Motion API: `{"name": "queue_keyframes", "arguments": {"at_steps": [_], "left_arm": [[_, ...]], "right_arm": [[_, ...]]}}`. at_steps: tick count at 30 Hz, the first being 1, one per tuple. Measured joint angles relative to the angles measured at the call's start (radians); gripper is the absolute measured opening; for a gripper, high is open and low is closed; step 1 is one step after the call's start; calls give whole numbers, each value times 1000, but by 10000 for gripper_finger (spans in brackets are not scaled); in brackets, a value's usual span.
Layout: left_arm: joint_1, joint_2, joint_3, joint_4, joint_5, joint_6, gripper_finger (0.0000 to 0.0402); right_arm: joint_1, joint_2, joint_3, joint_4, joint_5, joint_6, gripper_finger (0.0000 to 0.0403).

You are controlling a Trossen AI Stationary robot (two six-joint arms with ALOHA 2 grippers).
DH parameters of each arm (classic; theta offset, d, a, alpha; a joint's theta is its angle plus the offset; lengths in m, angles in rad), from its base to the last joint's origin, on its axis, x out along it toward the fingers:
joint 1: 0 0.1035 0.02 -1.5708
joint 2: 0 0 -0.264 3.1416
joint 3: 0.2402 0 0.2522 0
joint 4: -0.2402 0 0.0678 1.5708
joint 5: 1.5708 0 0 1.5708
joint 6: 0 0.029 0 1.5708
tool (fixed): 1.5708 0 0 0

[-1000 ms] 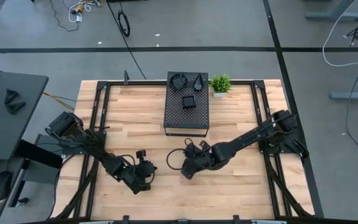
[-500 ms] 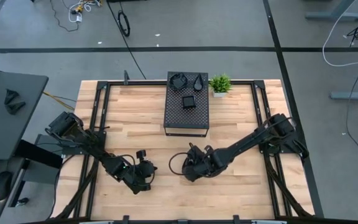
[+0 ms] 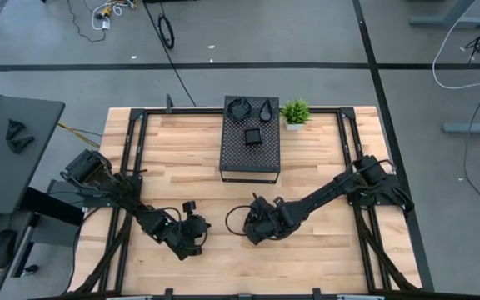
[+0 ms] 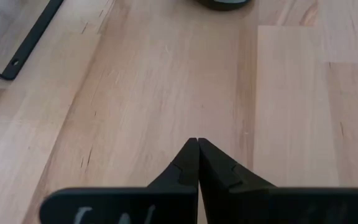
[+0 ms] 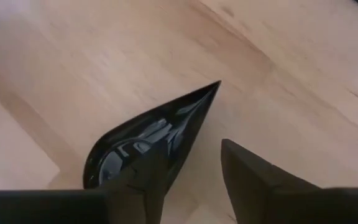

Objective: Pick & Place Mini shaped plates
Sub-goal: Stack the black drop-shaped plate on top of the black drop-shaped plates on the shelf

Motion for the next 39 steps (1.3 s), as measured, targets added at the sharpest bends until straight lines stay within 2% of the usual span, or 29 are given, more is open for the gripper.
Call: {"name": "queue_keyframes", "arguments": {"at_steps": [7, 14, 19, 21, 29, 33, 36, 39], "left_arm": [[0, 0, 0, 0, -1, 0, 3], [0, 0, 0, 0, -1, 0, 3], [0, 0, 0, 0, -2, 0, 3], [0, 0, 0, 0, -3, 0, 3], [0, 0, 0, 0, -3, 0, 3], [1, 0, 0, 0, -3, 0, 3], [1, 0, 0, 3, -3, 0, 3], [1, 0, 0, 4, -6, 0, 3]], "right_arm": [[-13, 0, -4, 25, -13, -16, 103], [-26, -1, -67, 203, -35, -68, 62], [-26, -21, -71, 202, -13, -79, 13], [-24, -44, -71, 188, -13, -95, 6], [-21, -193, -71, 201, -7, -179, 4], [-30, -312, -71, 219, 59, -296, 5], [-84, -426, -71, 203, 107, -383, 6], [-189, -533, -70, 184, 125, -498, 5]]}}
